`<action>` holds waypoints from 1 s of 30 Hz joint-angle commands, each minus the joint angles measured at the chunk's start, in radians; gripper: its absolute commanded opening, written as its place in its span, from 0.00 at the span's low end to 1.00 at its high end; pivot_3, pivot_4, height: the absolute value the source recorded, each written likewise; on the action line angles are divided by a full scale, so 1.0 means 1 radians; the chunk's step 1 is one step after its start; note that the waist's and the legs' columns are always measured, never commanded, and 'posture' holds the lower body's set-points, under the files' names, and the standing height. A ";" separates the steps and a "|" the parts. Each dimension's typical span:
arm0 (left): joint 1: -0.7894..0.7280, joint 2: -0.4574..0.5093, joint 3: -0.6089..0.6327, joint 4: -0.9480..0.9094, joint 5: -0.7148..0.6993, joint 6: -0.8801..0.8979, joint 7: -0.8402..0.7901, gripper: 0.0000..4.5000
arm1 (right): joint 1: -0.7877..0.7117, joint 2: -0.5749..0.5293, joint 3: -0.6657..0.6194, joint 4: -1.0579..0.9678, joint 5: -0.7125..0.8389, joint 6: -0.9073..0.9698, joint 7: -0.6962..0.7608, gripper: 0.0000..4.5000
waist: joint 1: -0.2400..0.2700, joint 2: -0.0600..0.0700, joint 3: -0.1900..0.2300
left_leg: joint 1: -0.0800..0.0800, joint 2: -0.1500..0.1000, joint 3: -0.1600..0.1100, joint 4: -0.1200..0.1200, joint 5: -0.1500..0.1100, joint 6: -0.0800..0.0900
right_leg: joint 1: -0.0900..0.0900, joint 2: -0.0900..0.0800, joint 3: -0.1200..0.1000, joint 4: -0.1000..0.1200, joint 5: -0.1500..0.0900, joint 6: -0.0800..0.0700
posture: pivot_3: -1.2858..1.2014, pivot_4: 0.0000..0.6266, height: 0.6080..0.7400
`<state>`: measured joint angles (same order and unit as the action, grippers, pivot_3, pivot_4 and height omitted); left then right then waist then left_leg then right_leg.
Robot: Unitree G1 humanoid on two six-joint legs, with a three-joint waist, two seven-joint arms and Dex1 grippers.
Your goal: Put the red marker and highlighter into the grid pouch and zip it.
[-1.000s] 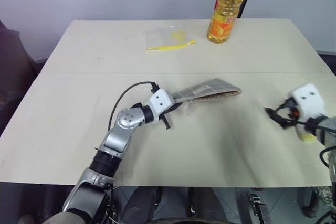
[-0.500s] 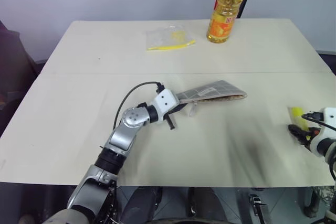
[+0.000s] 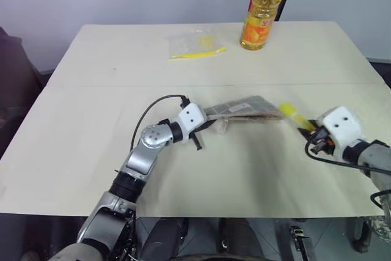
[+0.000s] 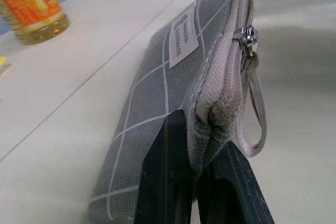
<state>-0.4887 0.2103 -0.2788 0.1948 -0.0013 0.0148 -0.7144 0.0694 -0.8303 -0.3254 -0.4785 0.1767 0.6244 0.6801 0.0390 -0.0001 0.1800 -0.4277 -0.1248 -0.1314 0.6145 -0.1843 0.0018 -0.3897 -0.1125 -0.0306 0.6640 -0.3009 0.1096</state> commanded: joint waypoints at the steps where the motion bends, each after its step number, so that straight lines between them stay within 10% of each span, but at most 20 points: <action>1: -0.017 0.000 0.018 -0.012 -0.007 -0.014 0.012 0.00 | -0.022 -0.023 -0.009 -0.042 0.030 -0.013 0.030 0.19 | 0.000 0.000 0.000 | 0.000 0.000 0.000 0.000 0.000 0.000 | 0.000 0.000 0.000 0.000 0.000 0.000 | 0.52 0.24 1.00; 30: -0.008 0.008 0.018 -0.040 -0.014 0.000 0.024 0.00 | -0.007 -0.029 0.020 -0.023 0.118 -0.001 0.081 0.19 | -0.001 0.000 0.000 | 0.000 0.000 0.000 0.000 0.000 0.000 | 0.000 0.000 0.000 0.000 0.000 0.000 | 0.52 0.24 1.00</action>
<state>-0.4883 0.2158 -0.2780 0.1935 -0.0024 0.0166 -0.6931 0.0730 -0.8443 -0.3009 -0.4955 0.3044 0.6419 0.7695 0.0384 -0.0005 0.1802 -0.4278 -0.1247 -0.1317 0.6142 -0.1844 0.0018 -0.3900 -0.1128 -0.0306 0.6636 -0.3009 0.1096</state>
